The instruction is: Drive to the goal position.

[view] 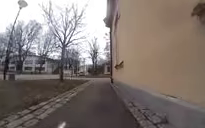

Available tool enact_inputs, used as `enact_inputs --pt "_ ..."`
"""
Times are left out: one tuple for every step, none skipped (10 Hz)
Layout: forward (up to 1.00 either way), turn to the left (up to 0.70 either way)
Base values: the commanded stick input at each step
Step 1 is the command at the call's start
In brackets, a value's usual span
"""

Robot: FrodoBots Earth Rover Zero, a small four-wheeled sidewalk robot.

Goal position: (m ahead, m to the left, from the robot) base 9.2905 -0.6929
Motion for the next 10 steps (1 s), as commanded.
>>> enact_inputs --pt "1.00 0.00" --pt "1.00 0.00" --pt "1.00 0.00" --pt "1.00 0.00" --pt "1.00 0.00" --pt "1.00 0.00" --pt "1.00 0.00" --pt "1.00 0.00" --pt "1.00 0.00" --pt "1.00 0.00"
